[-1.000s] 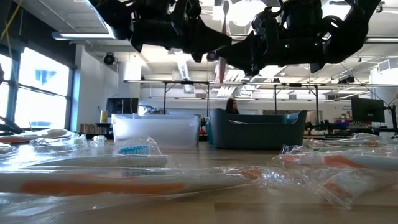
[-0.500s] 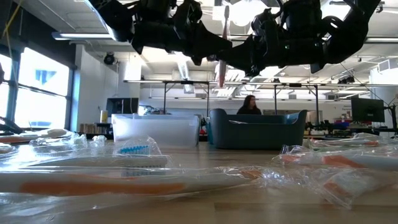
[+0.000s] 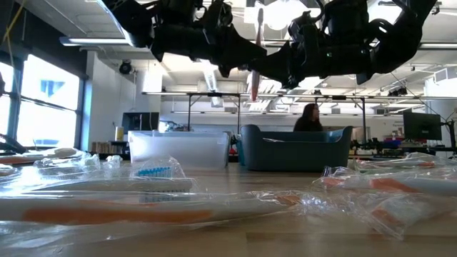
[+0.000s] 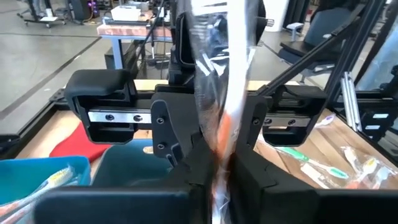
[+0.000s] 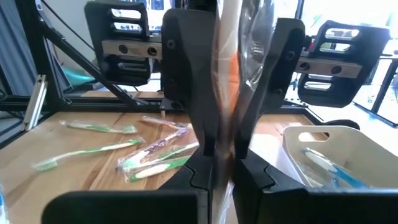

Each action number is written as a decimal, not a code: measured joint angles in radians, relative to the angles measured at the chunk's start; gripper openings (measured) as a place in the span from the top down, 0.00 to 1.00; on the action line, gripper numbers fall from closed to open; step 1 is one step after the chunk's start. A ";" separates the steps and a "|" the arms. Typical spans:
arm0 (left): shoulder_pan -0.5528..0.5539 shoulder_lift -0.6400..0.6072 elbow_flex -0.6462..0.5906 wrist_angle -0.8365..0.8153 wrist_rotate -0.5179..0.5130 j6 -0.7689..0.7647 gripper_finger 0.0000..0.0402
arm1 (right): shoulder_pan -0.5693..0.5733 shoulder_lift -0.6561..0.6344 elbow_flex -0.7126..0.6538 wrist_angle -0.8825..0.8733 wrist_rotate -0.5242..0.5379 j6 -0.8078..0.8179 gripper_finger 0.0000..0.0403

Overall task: Pick & Place Toothbrushes
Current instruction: Put the orange toothbrush into the blue bin

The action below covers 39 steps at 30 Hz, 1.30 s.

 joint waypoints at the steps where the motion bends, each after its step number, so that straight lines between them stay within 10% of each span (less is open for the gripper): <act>1: 0.000 0.000 0.000 -0.001 -0.001 -0.001 0.85 | 0.000 0.000 0.000 -0.002 0.000 0.000 0.94; 10: 0.000 0.000 0.000 -0.004 -0.002 0.000 0.60 | 0.001 0.000 0.000 -0.012 -0.002 0.000 0.94; 27: 0.033 -0.023 -0.014 -0.069 0.088 0.087 0.57 | 0.002 -0.001 0.001 -0.065 0.097 0.000 0.94; 39: 0.143 -0.264 -0.381 0.200 0.129 0.020 0.57 | 0.000 -0.085 0.032 -0.224 0.230 0.027 0.94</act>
